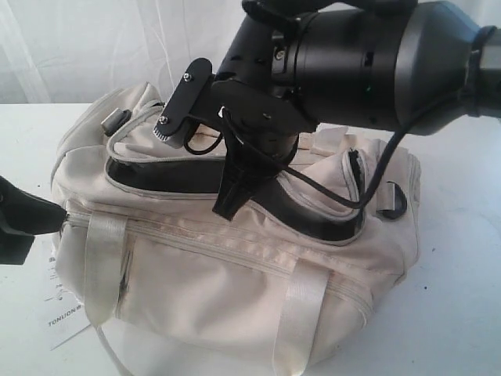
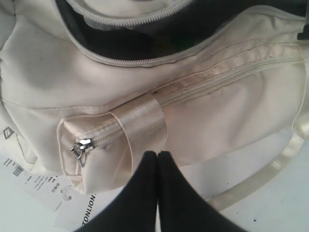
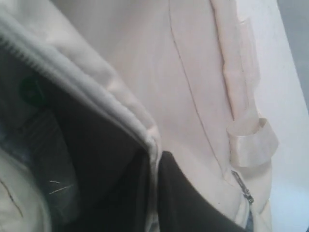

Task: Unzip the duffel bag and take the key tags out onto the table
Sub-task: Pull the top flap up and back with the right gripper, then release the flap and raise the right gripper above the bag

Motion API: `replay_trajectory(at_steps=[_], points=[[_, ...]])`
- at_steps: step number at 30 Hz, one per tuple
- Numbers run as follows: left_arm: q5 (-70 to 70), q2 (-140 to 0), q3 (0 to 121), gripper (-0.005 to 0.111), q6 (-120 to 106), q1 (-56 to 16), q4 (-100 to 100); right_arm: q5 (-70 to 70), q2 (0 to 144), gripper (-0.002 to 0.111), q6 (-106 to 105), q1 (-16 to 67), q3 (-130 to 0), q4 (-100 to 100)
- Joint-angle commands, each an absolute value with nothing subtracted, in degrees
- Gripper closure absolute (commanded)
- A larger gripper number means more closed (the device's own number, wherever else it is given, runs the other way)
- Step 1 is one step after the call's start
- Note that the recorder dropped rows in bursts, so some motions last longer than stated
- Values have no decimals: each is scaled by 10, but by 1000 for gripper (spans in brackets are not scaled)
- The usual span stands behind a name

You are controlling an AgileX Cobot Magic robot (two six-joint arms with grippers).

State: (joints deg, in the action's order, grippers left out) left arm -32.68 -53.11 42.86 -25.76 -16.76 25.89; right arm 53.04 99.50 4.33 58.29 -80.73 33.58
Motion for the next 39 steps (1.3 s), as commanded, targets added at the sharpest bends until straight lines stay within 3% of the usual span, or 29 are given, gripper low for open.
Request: replay_trajectory(at_steps=[1, 8, 22, 31, 39], points=[[-335, -526, 426, 107, -259, -167, 269, 514, 984, 108, 68, 583, -821, 396], [-335, -526, 426, 107, -268, -167, 269, 425, 988, 108, 172, 552, -848, 485], [-341, -526, 426, 107, -285, -167, 296, 296, 1125, 108, 206, 380, -1008, 432], [-342, -526, 426, 107, -287, -167, 296, 343, 1258, 108, 11, 309, -1165, 191], [-342, -526, 426, 107, -287, -167, 296, 430, 1304, 108, -22, 289, -1206, 132]])
